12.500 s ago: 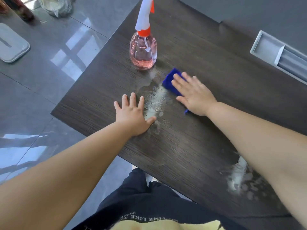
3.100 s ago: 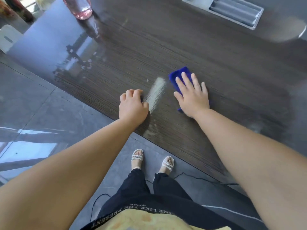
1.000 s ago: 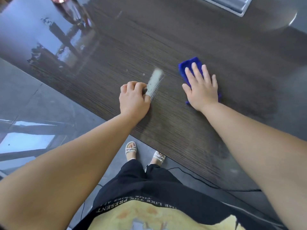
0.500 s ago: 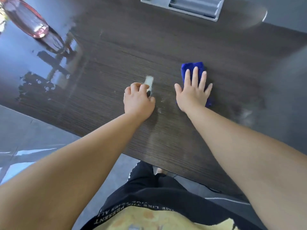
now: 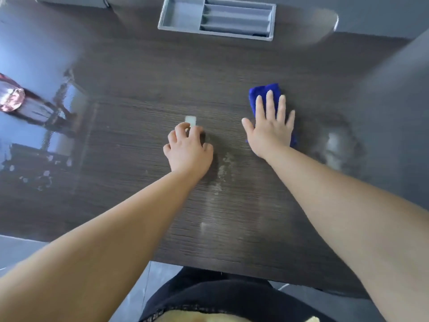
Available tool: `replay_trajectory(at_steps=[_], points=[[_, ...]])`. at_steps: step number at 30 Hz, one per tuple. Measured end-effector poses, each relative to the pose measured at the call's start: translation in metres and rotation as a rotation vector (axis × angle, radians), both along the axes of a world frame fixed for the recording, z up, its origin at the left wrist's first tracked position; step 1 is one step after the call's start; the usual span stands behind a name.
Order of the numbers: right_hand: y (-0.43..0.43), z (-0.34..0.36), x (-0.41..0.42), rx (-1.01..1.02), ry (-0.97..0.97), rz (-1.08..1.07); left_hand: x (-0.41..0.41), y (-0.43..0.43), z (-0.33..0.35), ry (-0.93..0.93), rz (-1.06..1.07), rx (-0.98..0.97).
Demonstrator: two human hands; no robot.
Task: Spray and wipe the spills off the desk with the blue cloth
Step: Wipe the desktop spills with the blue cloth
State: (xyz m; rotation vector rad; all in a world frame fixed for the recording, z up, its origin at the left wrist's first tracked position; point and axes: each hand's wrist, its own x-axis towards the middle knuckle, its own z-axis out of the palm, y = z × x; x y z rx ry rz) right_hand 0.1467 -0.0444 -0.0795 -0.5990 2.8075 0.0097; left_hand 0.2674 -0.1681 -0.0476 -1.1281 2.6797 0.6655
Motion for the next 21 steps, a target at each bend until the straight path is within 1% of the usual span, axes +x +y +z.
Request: replay_trajectory(at_steps=[3, 5, 7, 8, 9, 11, 13, 14, 15, 16, 19, 20, 21], points=[[-0.037, 0.000, 0.022, -0.058, -0.026, 0.161, -0.008, -0.006, -0.003, 0.015, 0.009, -0.021], [-0.052, 0.004, 0.010, -0.073, -0.057, 0.279, -0.009, -0.009, -0.004, -0.012, -0.014, -0.024], [-0.049, 0.004, -0.015, -0.068, -0.039, 0.324, -0.011, -0.009, -0.005, -0.038, -0.040, -0.028], [-0.040, 0.003, -0.027, -0.066, -0.030, 0.279, -0.011, -0.007, -0.006, -0.047, -0.052, -0.028], [-0.028, 0.002, -0.036, -0.065, -0.013, 0.188, -0.011, -0.004, -0.006, -0.052, -0.071, -0.024], [0.002, 0.000, -0.039, -0.068, 0.013, -0.071, -0.013, 0.005, -0.006, -0.051, -0.140, -0.012], [0.016, 0.000, -0.019, -0.045, 0.005, -0.261, -0.014, 0.016, -0.006, -0.035, -0.212, 0.000], [0.015, 0.000, -0.004, -0.034, -0.003, -0.298, -0.015, 0.021, -0.006, -0.021, -0.241, 0.001], [0.013, 0.000, 0.011, -0.036, -0.013, -0.289, -0.016, 0.025, -0.005, -0.006, -0.271, -0.002], [0.009, 0.000, 0.022, -0.051, -0.018, -0.233, -0.017, 0.029, -0.005, 0.005, -0.296, -0.004], [0.021, 0.002, 0.016, -0.080, -0.003, 0.034, -0.017, 0.037, -0.005, 0.005, -0.382, -0.005], [0.031, 0.002, 0.004, -0.072, -0.002, 0.063, -0.017, 0.039, -0.005, 0.002, -0.410, -0.009], [0.045, 0.001, -0.007, -0.070, -0.004, 0.022, -0.016, 0.041, -0.005, -0.004, -0.438, -0.007]])
